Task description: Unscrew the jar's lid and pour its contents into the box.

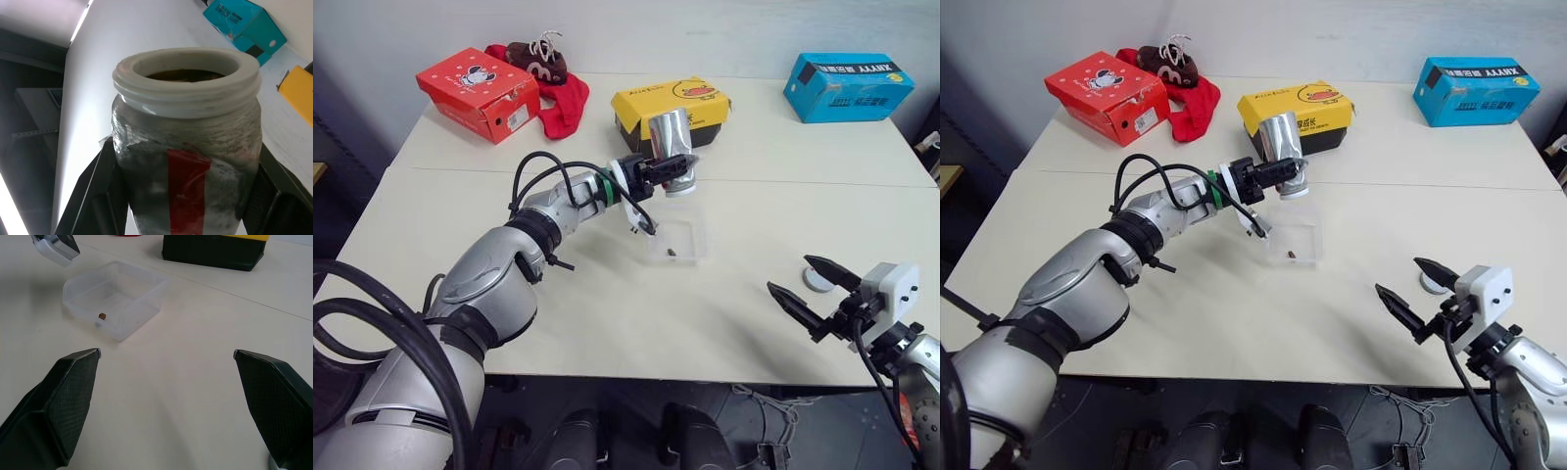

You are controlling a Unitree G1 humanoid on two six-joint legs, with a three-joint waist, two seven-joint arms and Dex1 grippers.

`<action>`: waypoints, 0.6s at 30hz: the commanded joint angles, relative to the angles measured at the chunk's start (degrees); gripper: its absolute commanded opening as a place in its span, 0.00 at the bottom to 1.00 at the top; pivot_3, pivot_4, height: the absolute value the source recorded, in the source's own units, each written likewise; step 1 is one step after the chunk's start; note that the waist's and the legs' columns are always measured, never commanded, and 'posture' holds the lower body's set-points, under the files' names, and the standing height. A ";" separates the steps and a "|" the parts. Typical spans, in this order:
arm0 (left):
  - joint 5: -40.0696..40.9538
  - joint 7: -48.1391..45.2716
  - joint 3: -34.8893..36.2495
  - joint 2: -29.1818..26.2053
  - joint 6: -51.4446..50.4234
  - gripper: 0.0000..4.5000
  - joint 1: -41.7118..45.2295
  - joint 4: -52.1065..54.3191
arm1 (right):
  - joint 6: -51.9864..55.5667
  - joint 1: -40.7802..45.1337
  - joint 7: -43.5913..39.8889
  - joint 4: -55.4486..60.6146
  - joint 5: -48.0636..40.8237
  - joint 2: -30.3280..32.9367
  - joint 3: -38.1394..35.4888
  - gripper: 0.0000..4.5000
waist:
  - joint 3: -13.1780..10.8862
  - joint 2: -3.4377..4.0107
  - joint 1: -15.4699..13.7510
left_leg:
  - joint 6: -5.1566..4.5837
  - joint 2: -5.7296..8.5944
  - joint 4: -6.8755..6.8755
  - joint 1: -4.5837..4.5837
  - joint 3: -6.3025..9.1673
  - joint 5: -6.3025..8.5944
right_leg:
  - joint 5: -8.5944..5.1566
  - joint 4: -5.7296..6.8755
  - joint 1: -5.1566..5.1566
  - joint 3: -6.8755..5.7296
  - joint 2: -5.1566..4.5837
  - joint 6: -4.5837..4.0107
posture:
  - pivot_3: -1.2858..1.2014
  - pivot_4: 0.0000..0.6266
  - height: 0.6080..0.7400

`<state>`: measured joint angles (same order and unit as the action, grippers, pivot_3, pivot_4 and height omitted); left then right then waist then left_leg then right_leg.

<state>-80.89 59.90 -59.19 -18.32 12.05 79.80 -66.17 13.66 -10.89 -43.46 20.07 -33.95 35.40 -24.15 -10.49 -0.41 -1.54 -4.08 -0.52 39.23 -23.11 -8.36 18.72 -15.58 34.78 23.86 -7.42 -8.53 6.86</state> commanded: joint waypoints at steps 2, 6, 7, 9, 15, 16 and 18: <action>11.52 -7.27 7.05 -2.22 15.68 0.52 0.57 0.62 | -0.53 0.13 0.05 1.39 -0.61 -0.35 -0.72 0.99 | 0.00 0.00 0.11 | 0.01 -0.01 0.01 0.00 0.00 -0.01 | 0.00 0.00 0.00 0.01 -0.03 0.00 | 0.52 0.24 1.00; 36.29 -31.62 22.64 -4.19 36.57 0.52 -3.78 -1.11 | -0.41 0.90 -0.10 0.99 -1.31 -0.56 -0.90 0.99 | 0.03 0.04 0.36 | 0.10 -0.06 0.01 0.05 0.02 -0.03 | 0.00 0.01 0.02 0.00 -0.09 -0.01 | 0.52 0.24 1.00; 41.44 -37.77 25.87 -4.20 38.90 0.52 -4.87 -1.07 | -0.38 1.07 -0.14 0.90 -1.34 -0.56 -0.93 0.99 | 0.03 0.06 0.38 | 0.13 -0.07 0.02 0.06 0.02 -0.05 | 0.00 0.01 0.02 0.00 -0.09 -0.02 | 0.52 0.24 1.00; 60.41 -62.75 35.81 -2.54 36.94 0.52 -9.04 0.61 | -0.86 2.17 -0.80 0.28 -1.82 -0.70 -0.78 0.99 | 0.04 0.07 0.39 | 0.15 -0.07 0.08 0.06 0.03 -0.06 | 0.00 0.09 0.01 -0.06 -0.05 -0.02 | 0.52 0.24 1.00; 89.10 -95.28 54.49 -1.79 8.05 0.52 -17.13 13.57 | -5.94 5.09 -6.53 -2.11 -2.20 -2.04 0.57 0.99 | 0.05 0.08 0.53 | 0.09 -0.07 0.79 0.00 0.06 -0.04 | 0.00 0.54 -0.14 -0.16 0.31 -0.01 | 0.52 0.24 1.00; 91.32 -97.06 56.18 -2.08 3.26 0.52 -18.37 16.17 | -7.07 5.53 -7.56 -2.62 -2.13 -2.37 0.90 0.99 | 0.05 0.08 0.70 | 0.06 -0.06 0.84 0.01 0.06 -0.05 | 0.01 0.57 -0.17 -0.14 0.32 0.01 | 0.52 0.24 1.00; 95.63 -99.30 59.60 -3.43 -5.56 0.52 -21.85 22.09 | -10.49 6.89 -9.84 -4.04 -2.04 -3.78 1.66 0.99 | 0.05 0.09 1.08 | 0.00 -0.03 0.85 0.08 0.04 -0.08 | 0.03 0.68 -0.19 -0.08 0.31 0.03 | 0.52 0.24 1.00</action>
<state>10.58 -37.29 -2.11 -21.08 12.23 58.63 -48.94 6.31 -4.68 -51.60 15.98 -35.24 32.04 -22.16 -10.44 -0.32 -0.46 -4.08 -0.55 40.08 -22.98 -8.32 18.64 -15.55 35.50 23.64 -7.48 -8.21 6.90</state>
